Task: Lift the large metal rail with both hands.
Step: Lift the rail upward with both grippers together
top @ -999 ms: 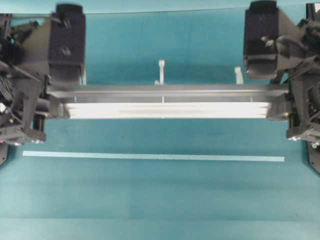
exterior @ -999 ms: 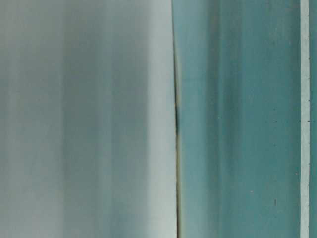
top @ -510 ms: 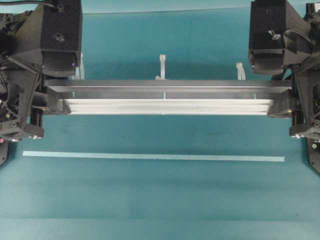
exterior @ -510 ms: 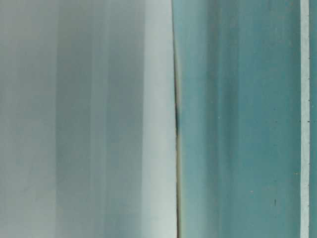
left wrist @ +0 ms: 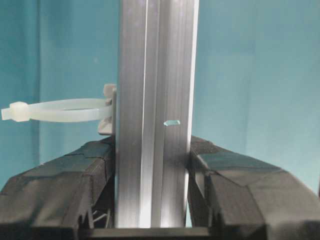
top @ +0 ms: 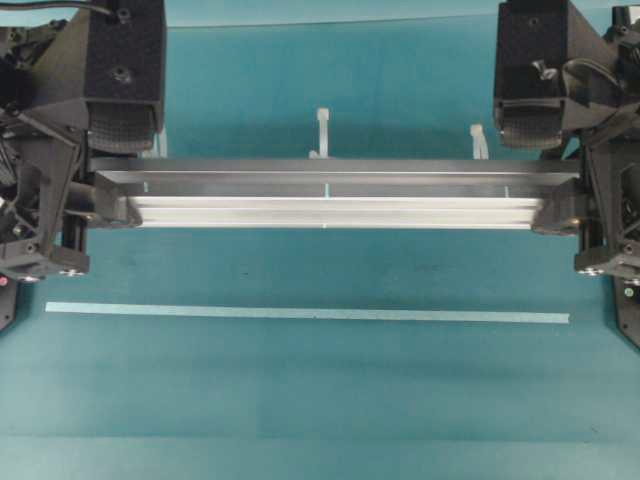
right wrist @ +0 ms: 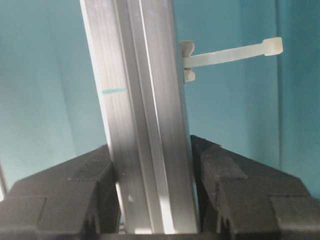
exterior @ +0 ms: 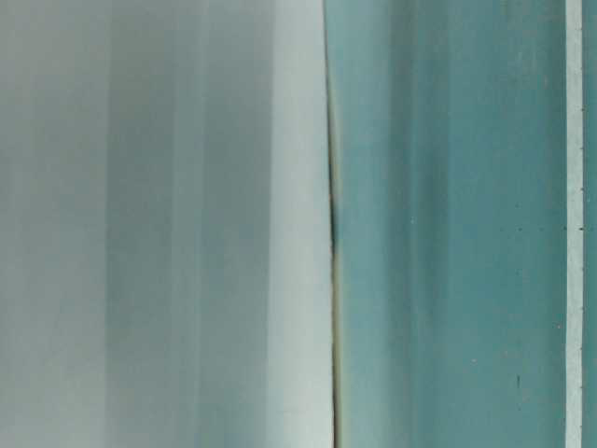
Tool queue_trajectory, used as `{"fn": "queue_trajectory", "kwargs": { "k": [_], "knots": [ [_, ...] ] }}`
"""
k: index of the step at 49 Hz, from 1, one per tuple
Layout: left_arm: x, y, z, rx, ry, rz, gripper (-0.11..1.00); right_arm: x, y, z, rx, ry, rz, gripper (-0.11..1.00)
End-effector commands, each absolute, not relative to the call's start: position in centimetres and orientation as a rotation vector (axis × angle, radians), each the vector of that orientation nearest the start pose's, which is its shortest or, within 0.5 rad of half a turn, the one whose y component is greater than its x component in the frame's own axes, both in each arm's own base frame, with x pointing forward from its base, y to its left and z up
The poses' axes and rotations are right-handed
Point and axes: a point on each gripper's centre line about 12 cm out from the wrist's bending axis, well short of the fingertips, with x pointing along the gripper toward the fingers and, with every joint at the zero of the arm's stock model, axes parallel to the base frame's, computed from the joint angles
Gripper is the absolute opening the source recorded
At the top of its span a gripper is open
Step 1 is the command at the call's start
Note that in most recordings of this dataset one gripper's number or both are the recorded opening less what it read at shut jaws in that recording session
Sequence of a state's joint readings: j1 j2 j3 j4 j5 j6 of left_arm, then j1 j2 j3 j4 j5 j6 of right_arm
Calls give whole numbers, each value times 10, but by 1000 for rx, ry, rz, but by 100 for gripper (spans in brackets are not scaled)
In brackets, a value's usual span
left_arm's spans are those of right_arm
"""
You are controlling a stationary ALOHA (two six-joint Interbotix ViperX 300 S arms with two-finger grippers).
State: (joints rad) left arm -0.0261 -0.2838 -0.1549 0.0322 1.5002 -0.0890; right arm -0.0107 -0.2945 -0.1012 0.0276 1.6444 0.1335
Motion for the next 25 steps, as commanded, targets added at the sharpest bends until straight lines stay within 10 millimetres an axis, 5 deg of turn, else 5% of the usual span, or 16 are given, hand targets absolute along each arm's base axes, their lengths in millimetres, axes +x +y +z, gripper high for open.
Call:
{"fn": "queue_trajectory", "kwargs": {
  "k": [1,25],
  "knots": [
    [302,-6,465,-47,1017,44,36,291,-6,429,157,1235,-97,39],
    [308,0,366,-50,1130,60,36,298,-6,341,167,1314,-99,39]
  ]
}}
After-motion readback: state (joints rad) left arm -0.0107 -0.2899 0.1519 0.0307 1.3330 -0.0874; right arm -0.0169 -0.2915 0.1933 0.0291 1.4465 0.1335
